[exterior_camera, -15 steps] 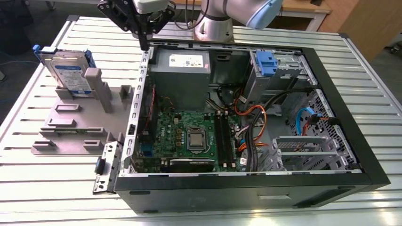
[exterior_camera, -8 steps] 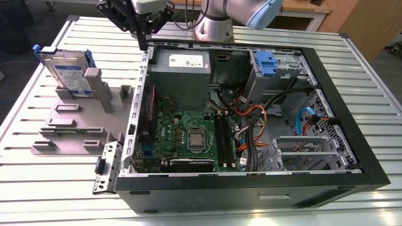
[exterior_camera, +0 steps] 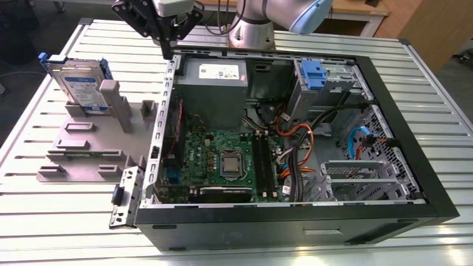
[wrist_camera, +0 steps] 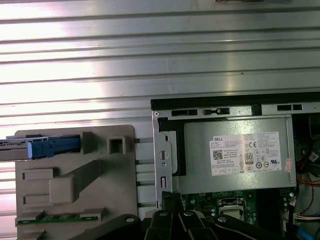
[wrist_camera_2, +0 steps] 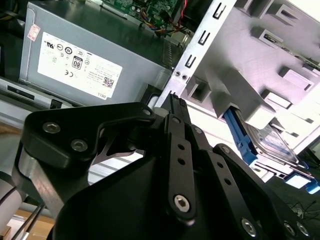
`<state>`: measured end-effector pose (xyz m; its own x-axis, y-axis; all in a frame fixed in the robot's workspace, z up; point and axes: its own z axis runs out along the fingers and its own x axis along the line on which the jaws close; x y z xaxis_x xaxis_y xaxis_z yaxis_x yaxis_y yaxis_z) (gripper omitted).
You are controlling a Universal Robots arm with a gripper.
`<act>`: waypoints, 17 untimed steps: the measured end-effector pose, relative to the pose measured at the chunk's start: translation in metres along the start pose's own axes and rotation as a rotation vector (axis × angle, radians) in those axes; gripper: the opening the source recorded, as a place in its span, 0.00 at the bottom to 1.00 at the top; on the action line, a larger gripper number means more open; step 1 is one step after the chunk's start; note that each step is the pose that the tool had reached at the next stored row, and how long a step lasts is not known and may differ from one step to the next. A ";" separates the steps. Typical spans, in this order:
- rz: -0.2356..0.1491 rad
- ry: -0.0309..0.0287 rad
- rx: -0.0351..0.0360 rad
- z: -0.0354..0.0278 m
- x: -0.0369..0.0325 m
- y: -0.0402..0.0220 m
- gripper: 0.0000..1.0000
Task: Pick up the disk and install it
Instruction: 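Reach for the disk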
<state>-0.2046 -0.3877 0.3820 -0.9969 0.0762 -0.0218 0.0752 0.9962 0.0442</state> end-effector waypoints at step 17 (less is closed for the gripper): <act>0.000 0.0000 0.0000 0.0006 0.0038 -0.0003 0.11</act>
<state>-0.2085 -0.3877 0.3813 -0.9969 0.0762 -0.0218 0.0752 0.9962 0.0442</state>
